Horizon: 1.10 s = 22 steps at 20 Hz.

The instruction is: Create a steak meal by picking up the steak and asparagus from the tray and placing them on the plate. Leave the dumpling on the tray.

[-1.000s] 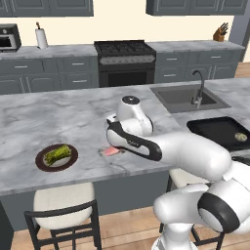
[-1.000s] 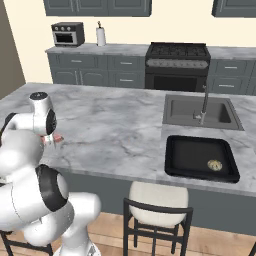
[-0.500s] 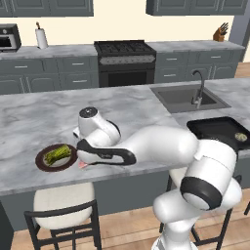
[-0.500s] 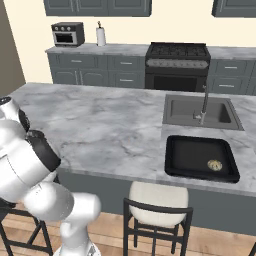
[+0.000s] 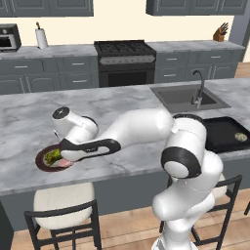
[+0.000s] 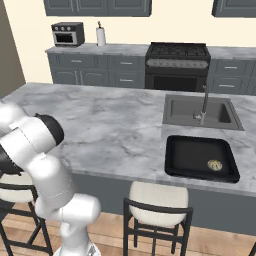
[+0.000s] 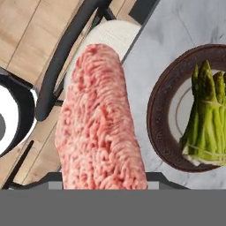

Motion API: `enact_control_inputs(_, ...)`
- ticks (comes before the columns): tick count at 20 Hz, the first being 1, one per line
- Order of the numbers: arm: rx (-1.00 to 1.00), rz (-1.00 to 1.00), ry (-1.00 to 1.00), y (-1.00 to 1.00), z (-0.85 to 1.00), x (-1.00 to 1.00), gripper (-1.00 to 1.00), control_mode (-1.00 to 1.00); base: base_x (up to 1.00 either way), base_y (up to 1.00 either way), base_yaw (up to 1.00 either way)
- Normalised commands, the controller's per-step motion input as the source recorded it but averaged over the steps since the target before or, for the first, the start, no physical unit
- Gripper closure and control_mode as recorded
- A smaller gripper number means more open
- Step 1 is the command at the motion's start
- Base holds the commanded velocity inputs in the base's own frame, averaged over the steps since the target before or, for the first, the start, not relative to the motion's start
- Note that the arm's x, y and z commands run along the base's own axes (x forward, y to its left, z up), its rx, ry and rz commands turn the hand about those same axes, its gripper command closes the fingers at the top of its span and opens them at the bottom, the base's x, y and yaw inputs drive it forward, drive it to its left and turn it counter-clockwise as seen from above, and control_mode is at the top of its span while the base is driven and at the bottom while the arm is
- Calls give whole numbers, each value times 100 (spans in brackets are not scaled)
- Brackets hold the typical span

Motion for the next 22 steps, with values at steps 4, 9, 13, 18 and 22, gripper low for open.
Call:
enact_control_inputs(4,0,-10,0,31,-36,25,100,-100,0,0,0)
enact_control_inputs(9,0,-4,0,30,-47,36,100,-100,0,0,0)
enact_control_inputs(13,0,0,0,32,-40,45,100,-100,0,0,0)
enact_control_inputs(18,0,0,0,33,-26,42,100,-100,0,0,0)
enact_control_inputs(22,0,0,0,1,-20,35,100,-100,0,0,0)
